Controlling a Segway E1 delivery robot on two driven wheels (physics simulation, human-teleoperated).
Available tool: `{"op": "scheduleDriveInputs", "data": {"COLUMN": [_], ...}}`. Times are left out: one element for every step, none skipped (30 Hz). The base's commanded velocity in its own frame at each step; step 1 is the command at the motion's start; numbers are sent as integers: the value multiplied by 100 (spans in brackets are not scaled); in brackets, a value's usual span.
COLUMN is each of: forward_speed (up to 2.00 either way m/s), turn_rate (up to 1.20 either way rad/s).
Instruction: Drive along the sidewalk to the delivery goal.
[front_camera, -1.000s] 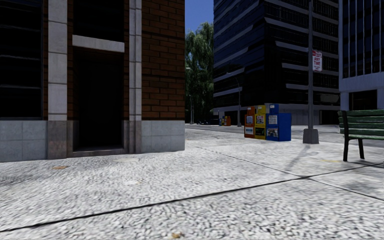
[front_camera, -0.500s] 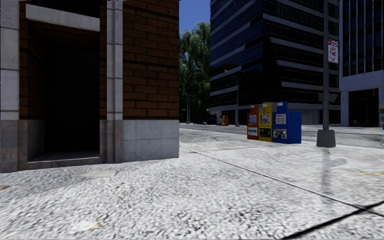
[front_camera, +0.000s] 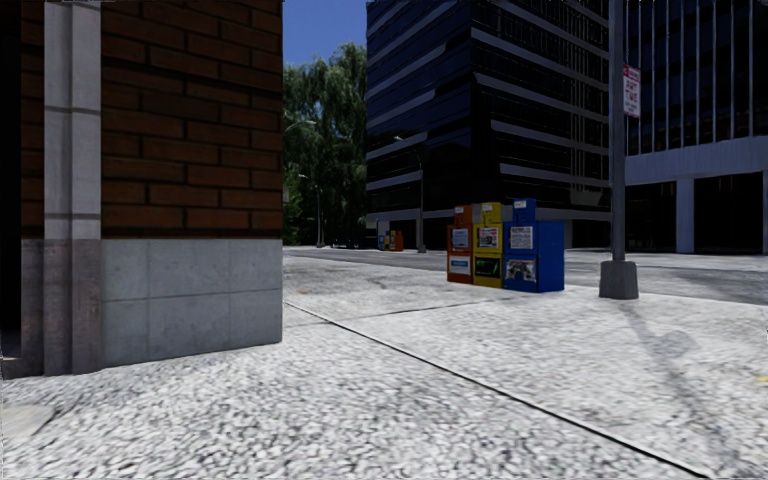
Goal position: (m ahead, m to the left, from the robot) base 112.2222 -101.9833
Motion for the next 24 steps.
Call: {"op": "scheduleDriveInputs", "data": {"forward_speed": [200, 200, 200, 200, 200, 200, 200, 200, 200, 200, 200, 200, 200, 200, 200, 200, 200, 200, 200, 200, 200, 200, 200, 200], "turn_rate": [-43, -43, -43, -43, -43, -43, -43, -43, -42, -36, -34, -27, -27, -8, 0, 0, 0, 0, 0, 0, 0, 0, 0, 0]}}
